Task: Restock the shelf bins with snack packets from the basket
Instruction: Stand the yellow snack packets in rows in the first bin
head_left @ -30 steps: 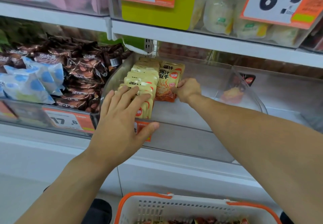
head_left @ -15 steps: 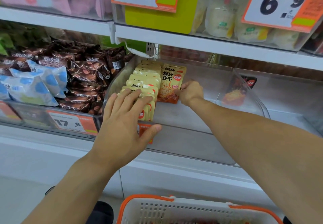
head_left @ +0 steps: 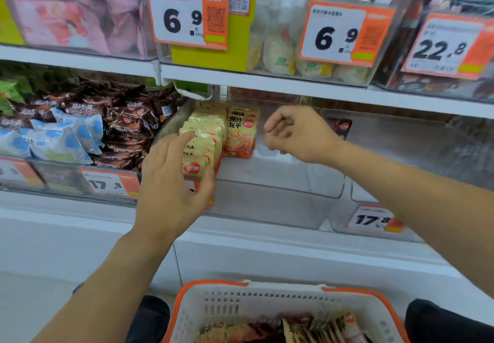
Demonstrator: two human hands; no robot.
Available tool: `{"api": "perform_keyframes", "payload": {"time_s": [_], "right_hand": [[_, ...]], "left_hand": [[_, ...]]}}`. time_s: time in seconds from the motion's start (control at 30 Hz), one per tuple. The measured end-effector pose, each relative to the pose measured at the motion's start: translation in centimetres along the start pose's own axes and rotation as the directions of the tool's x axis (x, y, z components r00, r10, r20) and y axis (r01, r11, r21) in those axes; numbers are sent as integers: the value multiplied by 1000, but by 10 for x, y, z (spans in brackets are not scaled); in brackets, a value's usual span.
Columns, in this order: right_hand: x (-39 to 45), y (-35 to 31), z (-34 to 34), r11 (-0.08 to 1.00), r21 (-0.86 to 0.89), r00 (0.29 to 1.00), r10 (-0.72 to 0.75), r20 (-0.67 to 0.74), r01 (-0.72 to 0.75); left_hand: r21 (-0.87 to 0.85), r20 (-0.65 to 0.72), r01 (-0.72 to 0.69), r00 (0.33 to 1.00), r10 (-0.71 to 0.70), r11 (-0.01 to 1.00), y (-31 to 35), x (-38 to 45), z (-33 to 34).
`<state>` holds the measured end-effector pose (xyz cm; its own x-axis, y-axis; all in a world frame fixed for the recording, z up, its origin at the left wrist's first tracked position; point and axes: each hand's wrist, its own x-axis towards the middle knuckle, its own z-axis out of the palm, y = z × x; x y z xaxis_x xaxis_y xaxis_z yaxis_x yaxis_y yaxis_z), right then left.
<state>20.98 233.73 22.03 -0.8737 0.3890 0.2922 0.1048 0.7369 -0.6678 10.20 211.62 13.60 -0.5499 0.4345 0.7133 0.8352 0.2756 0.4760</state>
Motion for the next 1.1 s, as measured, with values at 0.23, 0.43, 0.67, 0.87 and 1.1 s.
{"api": "perform_keyframes", "payload": {"time_s": [0.23, 0.43, 0.67, 0.87, 1.1], "right_hand": [[-139, 12, 1, 988, 122, 922, 37, 386, -90], [-262, 120, 61, 913, -204, 671, 399, 625, -353], [-361, 184, 99, 786, -493, 477, 618, 625, -372], [-387, 194, 132, 779, -330, 604, 623, 497, -532], [-399, 171, 176, 704, -196, 642, 706, 299, -683]], "left_hand": [[-136, 363, 189, 923, -128, 973, 59, -95, 48], [89, 863, 232, 467, -191, 969, 67, -229, 99], [256, 938, 12, 237, -251, 967, 82, -340, 117], [277, 935, -3, 230, -269, 961, 85, -339, 120], [323, 918, 122, 203, -342, 939, 89, -335, 125]]}}
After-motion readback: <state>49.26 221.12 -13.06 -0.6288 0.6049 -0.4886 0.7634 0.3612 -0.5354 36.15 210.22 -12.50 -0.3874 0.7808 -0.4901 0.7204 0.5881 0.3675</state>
